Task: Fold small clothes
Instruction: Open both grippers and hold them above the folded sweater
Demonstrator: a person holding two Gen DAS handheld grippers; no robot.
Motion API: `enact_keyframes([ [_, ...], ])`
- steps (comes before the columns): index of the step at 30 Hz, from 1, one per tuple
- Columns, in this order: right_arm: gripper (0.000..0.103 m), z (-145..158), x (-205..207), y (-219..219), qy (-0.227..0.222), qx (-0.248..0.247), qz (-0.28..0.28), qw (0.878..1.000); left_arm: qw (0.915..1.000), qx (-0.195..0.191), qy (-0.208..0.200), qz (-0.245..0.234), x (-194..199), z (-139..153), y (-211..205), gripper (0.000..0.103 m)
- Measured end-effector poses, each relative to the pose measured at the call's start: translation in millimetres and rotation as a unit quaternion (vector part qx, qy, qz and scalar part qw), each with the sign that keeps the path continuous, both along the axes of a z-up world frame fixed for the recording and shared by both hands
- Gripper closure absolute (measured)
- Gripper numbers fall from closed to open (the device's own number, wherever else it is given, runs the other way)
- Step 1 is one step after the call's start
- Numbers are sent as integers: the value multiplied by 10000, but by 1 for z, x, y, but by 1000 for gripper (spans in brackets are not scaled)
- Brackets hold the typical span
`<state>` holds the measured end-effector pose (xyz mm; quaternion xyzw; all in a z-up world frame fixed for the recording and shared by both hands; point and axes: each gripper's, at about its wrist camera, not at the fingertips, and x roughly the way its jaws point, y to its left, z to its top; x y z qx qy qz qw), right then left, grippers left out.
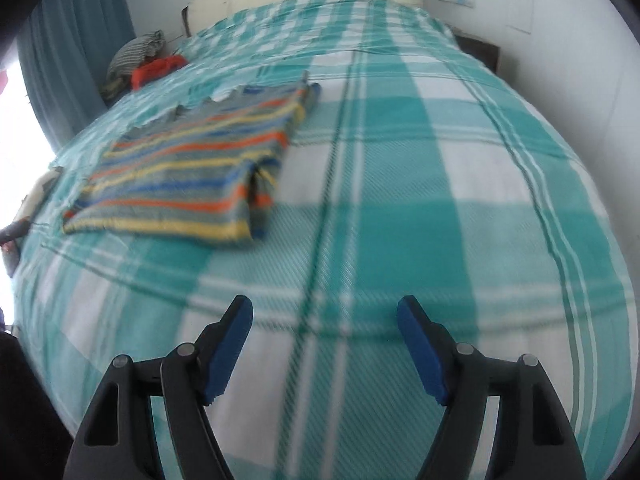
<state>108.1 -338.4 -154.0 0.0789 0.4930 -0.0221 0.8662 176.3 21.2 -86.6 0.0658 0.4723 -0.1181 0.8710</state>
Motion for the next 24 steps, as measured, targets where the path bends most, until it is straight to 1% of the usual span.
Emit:
enact_keyframes([
  [2,29,-5,-11,-5,-27,-94,-111,9999,9998,187,-86,-46,-9,-10,-14,5],
  [4,28,-6,-17,-3,-157,-188,-153,9996,9993,257,-266,-102,-15,-21,-25,5],
  [6,26,-8,-21,0,-280,-330,-141,9990,9987,328,-383,-97,-17,-40,-33,5],
  [7,26,-8,-23,2,-309,-383,-136,9987,9988,338,-348,-80,-15,-52,-36,5],
  [8,23,-10,-23,4,-348,-469,-131,9982,9992,306,-249,-47,-12,-66,-37,5],
  [9,18,-13,-24,7,-377,-534,-123,9978,9996,239,-156,-3,-11,-75,-37,4],
  [10,15,-17,-25,9,-411,-627,-104,9971,9998,89,-118,98,-10,-85,-33,2],
  [11,10,-20,-25,11,-427,-687,-90,9967,9996,-47,-236,169,-13,-88,-30,0],
  [12,8,-22,-25,12,-438,-728,-79,9964,9990,-173,-375,192,-16,-89,-26,0],
  [13,7,-23,-24,12,-434,-699,-70,9966,9988,-198,-411,196,-17,-90,-25,0],
  [18,5,-25,-25,6,-499,-485,-91,9975,9985,-85,-506,194,-21,-92,-28,0],
  [24,4,-26,-26,8,-504,-513,-93,9974,9984,-59,-530,202,-23,-92,-29,0],
])
